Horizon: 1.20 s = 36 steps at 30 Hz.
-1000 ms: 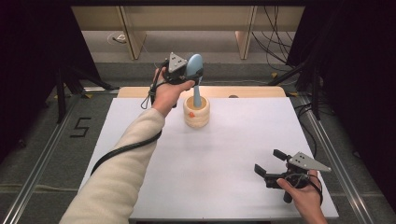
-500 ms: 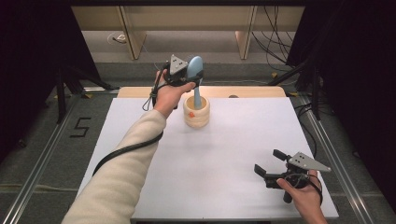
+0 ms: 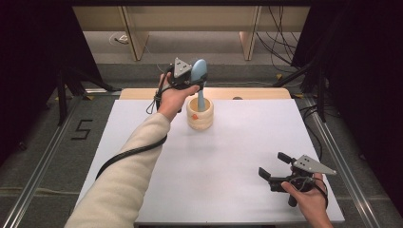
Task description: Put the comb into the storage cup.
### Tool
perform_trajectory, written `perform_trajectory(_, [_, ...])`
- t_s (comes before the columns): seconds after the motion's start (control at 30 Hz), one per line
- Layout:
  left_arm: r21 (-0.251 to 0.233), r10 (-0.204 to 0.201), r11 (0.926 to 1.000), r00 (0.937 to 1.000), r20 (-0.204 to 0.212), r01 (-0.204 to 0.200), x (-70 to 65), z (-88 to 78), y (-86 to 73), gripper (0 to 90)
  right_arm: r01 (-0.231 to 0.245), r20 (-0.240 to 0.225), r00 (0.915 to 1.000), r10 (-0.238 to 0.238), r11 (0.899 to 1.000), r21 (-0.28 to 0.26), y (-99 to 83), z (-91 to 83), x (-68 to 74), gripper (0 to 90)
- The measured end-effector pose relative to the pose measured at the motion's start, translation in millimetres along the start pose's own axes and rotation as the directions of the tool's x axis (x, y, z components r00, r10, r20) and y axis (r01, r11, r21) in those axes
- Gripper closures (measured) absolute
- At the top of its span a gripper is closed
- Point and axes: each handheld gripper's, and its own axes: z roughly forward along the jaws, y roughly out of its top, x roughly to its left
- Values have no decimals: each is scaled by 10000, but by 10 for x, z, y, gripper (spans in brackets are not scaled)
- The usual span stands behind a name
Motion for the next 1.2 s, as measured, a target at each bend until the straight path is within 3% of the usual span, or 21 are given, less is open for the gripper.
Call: perform_trajectory(1.2, [358,-245,9991,9997,-53,246,5,89,-196,484,18,-56,10000,-18,10000,-4,-8,12,-6,10])
